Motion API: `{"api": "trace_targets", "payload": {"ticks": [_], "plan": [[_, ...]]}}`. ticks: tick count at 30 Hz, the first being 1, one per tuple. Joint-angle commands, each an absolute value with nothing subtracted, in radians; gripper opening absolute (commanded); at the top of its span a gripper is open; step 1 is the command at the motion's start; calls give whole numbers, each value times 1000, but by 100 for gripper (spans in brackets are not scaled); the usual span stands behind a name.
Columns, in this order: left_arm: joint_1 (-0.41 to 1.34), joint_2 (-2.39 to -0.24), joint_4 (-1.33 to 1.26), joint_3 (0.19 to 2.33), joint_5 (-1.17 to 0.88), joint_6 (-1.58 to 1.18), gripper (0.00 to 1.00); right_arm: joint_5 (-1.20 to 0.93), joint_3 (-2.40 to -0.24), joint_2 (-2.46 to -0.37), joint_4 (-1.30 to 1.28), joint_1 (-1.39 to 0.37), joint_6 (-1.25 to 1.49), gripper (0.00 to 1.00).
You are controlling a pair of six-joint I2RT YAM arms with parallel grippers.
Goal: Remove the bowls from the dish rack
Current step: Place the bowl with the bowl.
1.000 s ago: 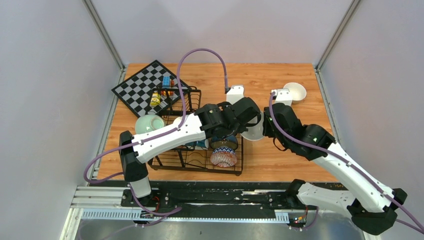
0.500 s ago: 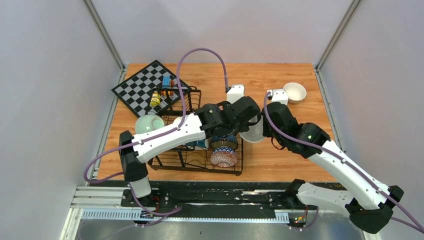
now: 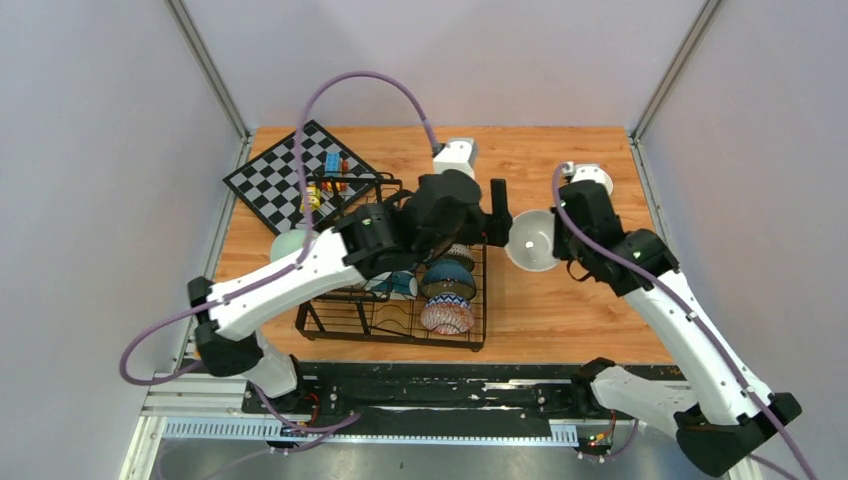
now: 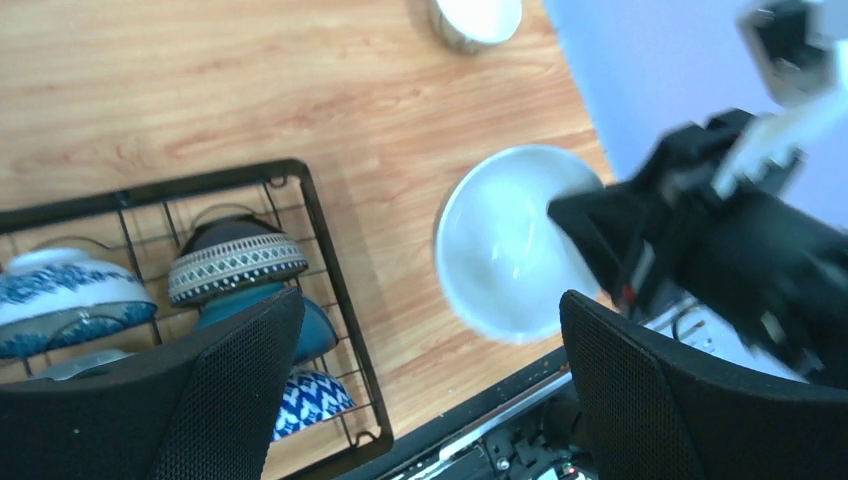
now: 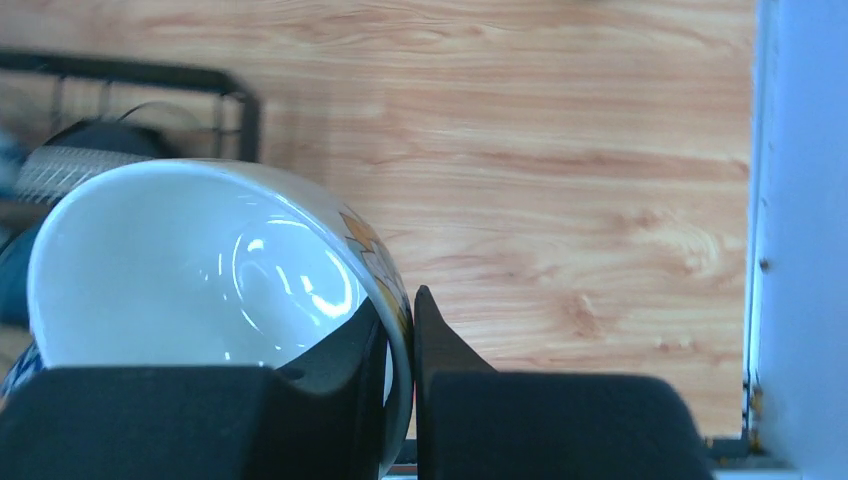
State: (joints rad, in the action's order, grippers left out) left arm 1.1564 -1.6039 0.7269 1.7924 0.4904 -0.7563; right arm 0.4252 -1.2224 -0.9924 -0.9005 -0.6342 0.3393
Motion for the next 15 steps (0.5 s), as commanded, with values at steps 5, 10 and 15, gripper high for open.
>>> {"api": "trace_targets", "payload": {"ticks": [5,10,15], "plan": [[1142,-1312,569,1644,523,-511,100,350,-1235,-1064,-763,-303,390,0],[1142,-1110,491,1473,530,-451,100,220,-1194,-1175,-600,-68,554,0],[1141,-946,445,1326,563,-429,100,168,-1197,-1332,-402,83,636,0]]}}
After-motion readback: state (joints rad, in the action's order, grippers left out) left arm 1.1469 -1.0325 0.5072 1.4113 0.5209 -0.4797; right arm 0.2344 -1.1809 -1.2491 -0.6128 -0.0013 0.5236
